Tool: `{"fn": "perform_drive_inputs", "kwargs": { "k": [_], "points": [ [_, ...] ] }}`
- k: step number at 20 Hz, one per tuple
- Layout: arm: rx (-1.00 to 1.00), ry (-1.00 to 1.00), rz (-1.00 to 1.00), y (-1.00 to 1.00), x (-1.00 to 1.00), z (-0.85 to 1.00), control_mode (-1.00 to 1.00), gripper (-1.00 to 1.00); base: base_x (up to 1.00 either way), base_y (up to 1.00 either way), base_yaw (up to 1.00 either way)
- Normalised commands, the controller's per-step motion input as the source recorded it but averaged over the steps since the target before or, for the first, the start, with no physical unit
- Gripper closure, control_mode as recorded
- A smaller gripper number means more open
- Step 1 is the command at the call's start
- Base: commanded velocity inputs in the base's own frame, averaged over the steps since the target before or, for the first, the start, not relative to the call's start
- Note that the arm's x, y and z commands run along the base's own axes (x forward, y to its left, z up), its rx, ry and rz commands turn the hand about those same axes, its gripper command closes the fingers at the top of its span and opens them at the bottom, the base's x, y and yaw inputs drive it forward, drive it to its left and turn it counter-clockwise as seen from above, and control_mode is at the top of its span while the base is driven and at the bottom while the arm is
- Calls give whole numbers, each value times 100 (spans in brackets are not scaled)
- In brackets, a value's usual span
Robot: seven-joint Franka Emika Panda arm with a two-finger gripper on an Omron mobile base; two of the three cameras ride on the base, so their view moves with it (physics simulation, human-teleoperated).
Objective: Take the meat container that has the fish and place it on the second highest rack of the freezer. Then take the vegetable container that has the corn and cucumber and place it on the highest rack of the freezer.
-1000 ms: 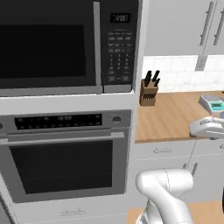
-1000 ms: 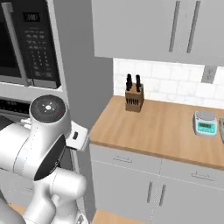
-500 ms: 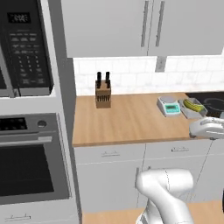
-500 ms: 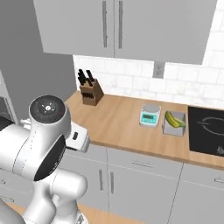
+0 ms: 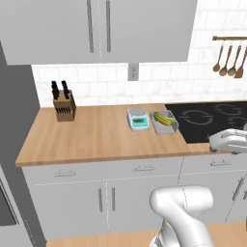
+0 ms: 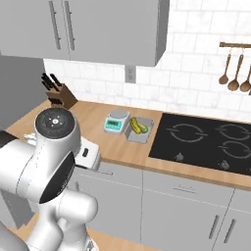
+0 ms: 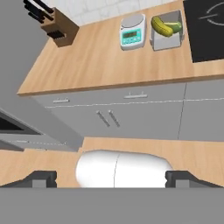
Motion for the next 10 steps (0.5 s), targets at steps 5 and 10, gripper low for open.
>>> {"fn": "perform_drive_inputs", "kwargs": {
  "k": [5,10],
  "points": [
    [0,0,0,0,5,0,-100,-100,5,-9,0],
    [0,8,-4,0,61,0,-100,-100,0,0,0]
  ]
}}
